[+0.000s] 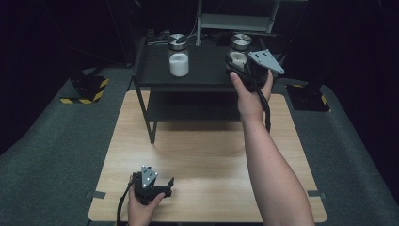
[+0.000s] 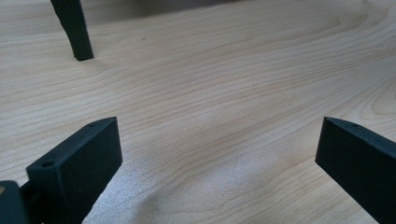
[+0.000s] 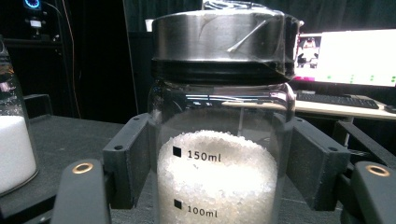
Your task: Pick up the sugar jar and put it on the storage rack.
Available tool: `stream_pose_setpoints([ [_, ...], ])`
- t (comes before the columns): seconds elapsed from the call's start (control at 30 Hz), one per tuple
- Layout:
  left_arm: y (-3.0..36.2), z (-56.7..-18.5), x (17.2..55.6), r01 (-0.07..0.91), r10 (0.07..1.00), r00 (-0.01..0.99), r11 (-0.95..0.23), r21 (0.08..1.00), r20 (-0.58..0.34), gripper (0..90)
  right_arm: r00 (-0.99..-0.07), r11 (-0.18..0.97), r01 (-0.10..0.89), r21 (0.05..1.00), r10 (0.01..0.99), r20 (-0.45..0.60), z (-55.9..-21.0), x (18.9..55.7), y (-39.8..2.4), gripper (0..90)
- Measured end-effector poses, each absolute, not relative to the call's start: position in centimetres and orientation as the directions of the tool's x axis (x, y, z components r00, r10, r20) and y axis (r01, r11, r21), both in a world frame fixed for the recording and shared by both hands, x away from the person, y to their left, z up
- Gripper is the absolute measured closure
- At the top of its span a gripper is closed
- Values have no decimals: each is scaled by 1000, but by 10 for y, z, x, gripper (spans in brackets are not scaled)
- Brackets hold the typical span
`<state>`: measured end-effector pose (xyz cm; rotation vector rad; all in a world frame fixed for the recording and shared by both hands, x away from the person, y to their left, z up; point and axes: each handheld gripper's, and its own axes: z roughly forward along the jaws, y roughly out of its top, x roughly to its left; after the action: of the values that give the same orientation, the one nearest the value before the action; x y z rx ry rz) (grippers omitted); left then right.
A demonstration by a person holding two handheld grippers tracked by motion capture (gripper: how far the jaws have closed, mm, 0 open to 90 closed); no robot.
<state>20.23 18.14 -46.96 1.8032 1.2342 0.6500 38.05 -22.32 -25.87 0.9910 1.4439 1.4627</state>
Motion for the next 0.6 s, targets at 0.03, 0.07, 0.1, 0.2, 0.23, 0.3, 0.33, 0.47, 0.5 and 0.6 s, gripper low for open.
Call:
stream_pose_setpoints([
  [0.03, 181, -469, 202, 491, 923, 382, -169, 855, -37, 7, -342, 7, -34, 999, 940, -19, -260, 381, -224, 303],
  [0.07, 181, -469, 202, 490, 923, 382, -170, 855, -36, 7, -343, 7, -38, 999, 939, -20, -261, 381, -224, 303],
  [0.1, 181, -469, 202, 490, 923, 383, -172, 854, -34, 7, -344, 7, -40, 999, 939, -21, -261, 381, -224, 303],
  [0.2, 181, -469, 202, 491, 923, 383, -172, 854, -34, 7, -347, 4, -43, 999, 938, -19, -262, 381, -225, 303],
  [0.23, 181, -469, 202, 491, 923, 383, -172, 854, -34, 7, -347, 5, -42, 999, 938, -19, -262, 381, -225, 303],
  [0.3, 181, -469, 203, 493, 924, 380, -170, 853, -35, 7, -348, 6, -40, 999, 937, -20, -261, 381, -225, 303],
  [0.33, 181, -469, 203, 493, 924, 380, -170, 853, -35, 7, -349, 8, -39, 999, 937, -21, -261, 381, -226, 303],
  [0.47, 181, -469, 202, 491, 924, 381, -171, 854, -34, 7, -351, 7, -31, 999, 936, -17, -259, 381, -226, 300],
  [0.5, 181, -469, 202, 491, 924, 381, -171, 854, -34, 7, -352, 6, -31, 999, 936, -17, -259, 380, -226, 288],
  [0.6, 181, -469, 203, 493, 924, 382, -169, 854, -37, 7, -359, 9, -28, 1000, 933, -19, -256, 379, -227, 253],
])
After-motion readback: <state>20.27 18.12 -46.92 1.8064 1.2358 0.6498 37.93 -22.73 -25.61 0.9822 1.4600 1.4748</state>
